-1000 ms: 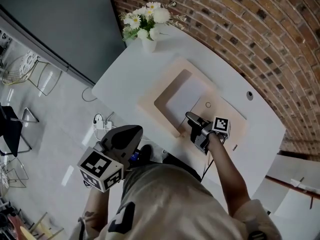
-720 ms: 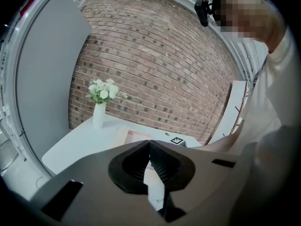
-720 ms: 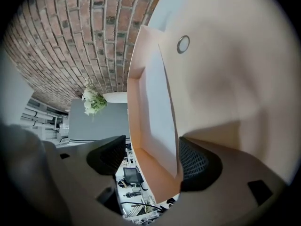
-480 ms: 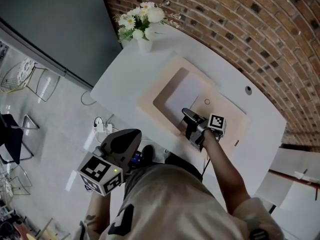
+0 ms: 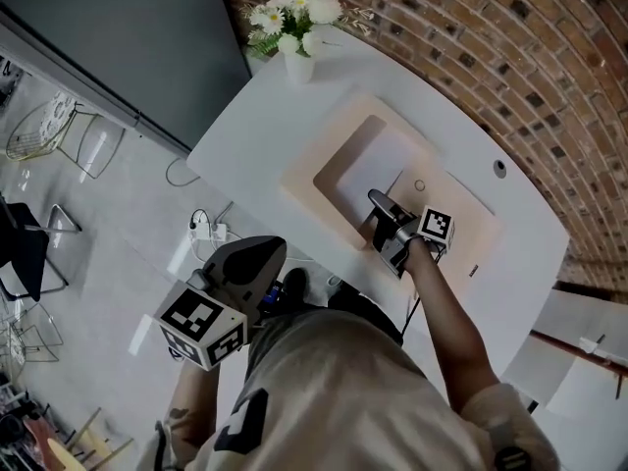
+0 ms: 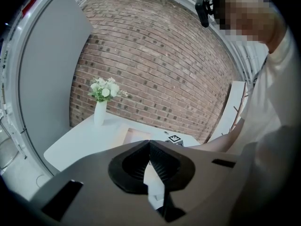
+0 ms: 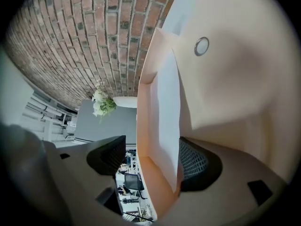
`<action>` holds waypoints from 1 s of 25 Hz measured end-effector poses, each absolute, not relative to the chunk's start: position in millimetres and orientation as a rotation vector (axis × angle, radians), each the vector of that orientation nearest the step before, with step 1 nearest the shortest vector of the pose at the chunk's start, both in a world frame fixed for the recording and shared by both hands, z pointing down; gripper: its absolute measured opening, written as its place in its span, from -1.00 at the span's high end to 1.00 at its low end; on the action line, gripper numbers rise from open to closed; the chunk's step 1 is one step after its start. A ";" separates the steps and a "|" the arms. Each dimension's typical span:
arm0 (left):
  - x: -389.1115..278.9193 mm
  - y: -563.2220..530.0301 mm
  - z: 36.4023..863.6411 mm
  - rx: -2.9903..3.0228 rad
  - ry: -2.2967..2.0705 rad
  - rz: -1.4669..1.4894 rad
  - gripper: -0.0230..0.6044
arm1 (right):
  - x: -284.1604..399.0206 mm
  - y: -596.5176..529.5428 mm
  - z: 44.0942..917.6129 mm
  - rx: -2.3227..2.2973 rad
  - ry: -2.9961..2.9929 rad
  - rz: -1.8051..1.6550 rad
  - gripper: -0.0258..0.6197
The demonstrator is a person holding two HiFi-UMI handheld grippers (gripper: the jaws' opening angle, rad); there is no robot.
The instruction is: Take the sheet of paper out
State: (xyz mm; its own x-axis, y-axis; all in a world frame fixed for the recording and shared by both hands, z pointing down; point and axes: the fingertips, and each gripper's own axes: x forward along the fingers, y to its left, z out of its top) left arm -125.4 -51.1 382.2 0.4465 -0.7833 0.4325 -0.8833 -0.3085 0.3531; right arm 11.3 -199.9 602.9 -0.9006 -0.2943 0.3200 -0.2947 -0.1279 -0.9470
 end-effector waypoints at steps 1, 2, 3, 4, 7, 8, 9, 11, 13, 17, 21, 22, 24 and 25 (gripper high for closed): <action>-125.0 -51.2 381.6 2.160 -1.392 0.238 0.88 | 13.6 -204.2 602.5 0.723 -2.090 2.245 -0.14; -125.2 -50.9 380.9 2.163 -1.393 0.235 0.88 | 16.5 -208.6 603.5 0.757 -2.103 2.238 -0.14; -126.4 -49.7 380.6 2.163 -1.397 0.233 0.88 | 19.5 -212.0 605.4 0.797 -2.107 2.235 -0.14; -128.1 -47.7 380.6 2.160 -1.402 0.233 0.88 | 22.1 -214.5 607.5 0.839 -2.103 2.237 -0.14; -133.7 -43.6 381.6 2.146 -1.420 0.240 0.88 | 26.1 -221.5 609.1 0.908 -2.111 2.225 -0.14; -134.9 -43.6 382.1 2.144 -1.424 0.239 0.88 | 26.0 -223.7 608.5 0.908 -2.115 2.208 -0.14; -135.8 -43.7 382.6 2.144 -1.424 0.236 0.88 | 25.7 -226.1 608.1 0.907 -2.121 2.186 -0.14; -138.6 -42.5 383.8 2.145 -1.419 0.232 0.88 | 23.9 -231.8 608.8 0.920 -2.140 2.136 -0.14; -141.6 -39.0 385.4 2.138 -1.412 0.237 0.88 | 16.7 -235.5 611.2 0.937 -2.152 2.118 -0.14; -132.2 -38.2 388.9 2.142 -1.392 0.244 0.88 | 13.8 -237.5 610.2 0.964 -2.124 2.172 -0.14; -128.5 -40.2 391.7 2.144 -1.381 0.237 0.88 | 23.3 -237.7 608.7 1.019 -2.115 2.192 -0.14; -128.7 -40.6 392.1 2.145 -1.379 0.235 0.88 | 25.9 -239.3 609.4 1.034 -2.112 2.213 -0.14; -128.3 -40.9 392.3 2.150 -1.372 0.239 0.88 | 28.6 -243.8 611.2 1.043 -2.107 2.260 -0.13; -127.6 -41.1 392.4 2.151 -1.368 0.242 0.88 | 27.7 -245.2 611.7 1.027 -2.110 2.270 -0.13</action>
State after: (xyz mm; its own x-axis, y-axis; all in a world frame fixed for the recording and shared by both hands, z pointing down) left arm -127.6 -41.1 392.4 0.4596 -0.7720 0.4391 -0.8759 -0.3122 0.3680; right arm 27.7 -245.2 611.7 -0.7953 -0.4904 0.3564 -0.3196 -0.1604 -0.9339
